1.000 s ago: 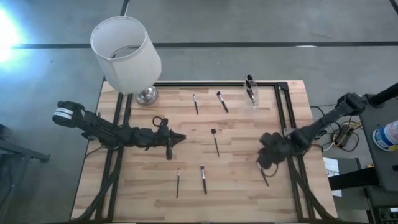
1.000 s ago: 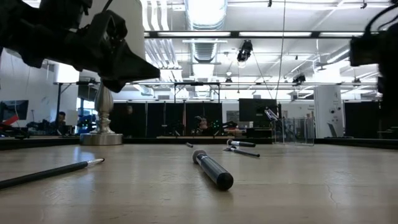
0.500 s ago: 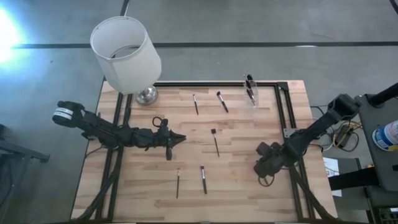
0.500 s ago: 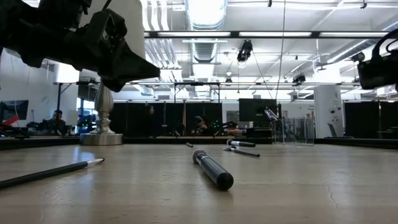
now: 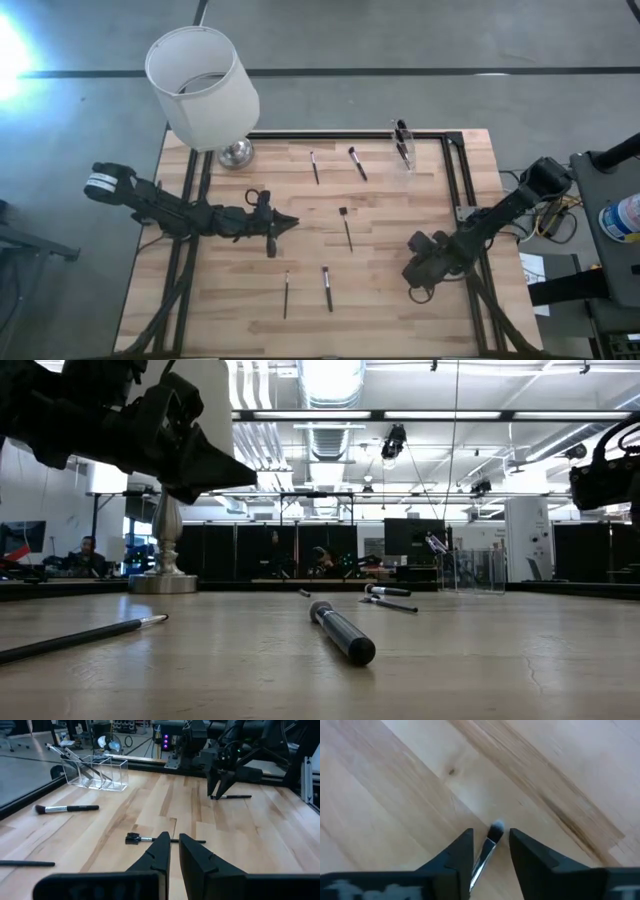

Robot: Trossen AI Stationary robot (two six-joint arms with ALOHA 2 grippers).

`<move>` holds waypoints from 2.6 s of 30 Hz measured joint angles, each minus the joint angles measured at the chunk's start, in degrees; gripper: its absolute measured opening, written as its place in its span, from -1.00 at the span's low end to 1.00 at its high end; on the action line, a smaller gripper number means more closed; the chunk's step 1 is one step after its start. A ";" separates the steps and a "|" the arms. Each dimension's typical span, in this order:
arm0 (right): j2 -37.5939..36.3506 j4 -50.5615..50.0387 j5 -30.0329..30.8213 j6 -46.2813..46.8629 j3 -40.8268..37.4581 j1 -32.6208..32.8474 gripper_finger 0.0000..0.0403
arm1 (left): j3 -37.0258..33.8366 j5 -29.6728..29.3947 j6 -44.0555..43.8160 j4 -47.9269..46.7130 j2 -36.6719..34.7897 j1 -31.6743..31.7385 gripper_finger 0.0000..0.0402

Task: Put items in baskets/containers
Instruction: Put the foundation brush into the transparent organizer

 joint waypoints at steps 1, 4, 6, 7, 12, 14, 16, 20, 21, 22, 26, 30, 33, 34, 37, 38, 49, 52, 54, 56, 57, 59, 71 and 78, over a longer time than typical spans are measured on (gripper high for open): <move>0.78 0.24 0.08 0.05 0.11 -0.17 -0.48 | -0.01 0.00 0.37 0.00 0.00 0.00 -0.84; 2.83 1.49 0.33 -0.31 0.60 -0.25 -0.61 | -0.01 0.01 0.45 0.05 0.00 0.00 -0.84; 3.98 1.73 0.33 -1.72 1.52 -0.30 -0.69 | 0.00 0.02 0.45 0.17 0.00 0.00 -0.84; 4.33 1.83 0.15 -2.46 1.93 -0.34 -0.73 | -0.01 0.02 0.45 0.17 0.00 0.00 -0.84; 4.57 1.10 -0.62 -6.01 4.61 -0.47 -0.90 | -0.01 0.02 0.43 0.16 -0.02 0.00 -0.84; 4.20 0.97 -0.67 -7.81 5.69 -0.43 -0.94 | -0.01 0.03 0.42 0.15 -0.02 0.00 -0.84; 3.83 0.53 0.25 -10.38 6.33 -0.52 -0.95 | 0.00 0.03 0.36 0.15 -0.02 0.00 -0.84; 2.79 0.18 3.64 -15.96 7.88 -1.27 -0.95 | -0.01 0.02 0.34 0.15 -0.02 0.00 -0.84; 2.26 0.19 4.66 -17.70 8.28 -1.70 -0.95 | 0.00 0.02 0.38 0.15 -0.02 0.00 -0.84; 1.77 0.33 5.68 -19.74 8.64 -2.25 -0.95 | 0.00 0.02 0.48 0.15 -0.02 0.00 -0.84; -1.16 2.32 10.07 -29.78 10.01 -5.81 -0.96 | -0.01 0.02 0.53 0.15 -0.02 0.00 -0.84; -5.63 11.10 14.25 -43.67 9.75 -10.37 -0.96 | 0.00 0.02 0.54 0.13 -0.02 0.00 -0.84; -9.35 19.72 16.36 -56.74 8.08 -14.66 -0.96 | -0.01 0.02 0.58 0.15 -0.02 0.00 -0.84; -10.61 23.73 16.26 -61.49 6.99 -16.28 -0.96 | 0.00 0.02 0.58 0.15 -0.02 0.00 -0.84; -14.08 37.76 10.55 -75.40 2.62 -22.76 -0.96 | -0.01 0.02 0.60 0.17 -0.02 0.00 -0.84; -14.99 42.42 6.84 -78.87 1.10 -25.70 -0.96 | -0.02 0.02 0.60 0.26 -0.02 0.00 -0.84; -22.44 54.18 -6.73 -95.76 -4.53 -60.27 -0.96 | -0.02 0.02 0.57 0.68 -0.02 0.00 -0.84; -23.72 54.77 -10.01 -97.16 -4.56 -68.19 -0.96 | -0.11 0.00 0.58 0.63 -0.02 0.00 -0.84; -23.44 55.63 -14.10 -96.60 -4.98 -73.04 -0.96 | -0.16 0.01 0.54 0.63 -0.02 0.00 -0.84; -22.35 57.42 -15.13 -96.60 -5.65 -76.55 -0.96 | -0.28 0.00 0.54 0.61 -0.02 0.00 -0.84; -21.54 58.22 -15.32 -96.60 -6.16 -77.94 -0.96 | -0.33 0.01 0.48 0.60 -0.02 0.00 -0.84; -19.81 60.13 -15.40 -96.67 -7.55 -80.06 -0.96 | -0.42 0.00 0.26 0.57 -0.02 0.00 -0.84; -13.04 70.40 -16.17 -99.87 -12.03 -85.70 -0.96 | -0.44 0.01 0.08 0.57 -0.02 0.00 -0.84; -7.74 70.24 -17.87 -99.80 -11.65 -86.39 -0.96 | -0.44 0.00 -0.08 0.56 -0.02 0.00 -0.84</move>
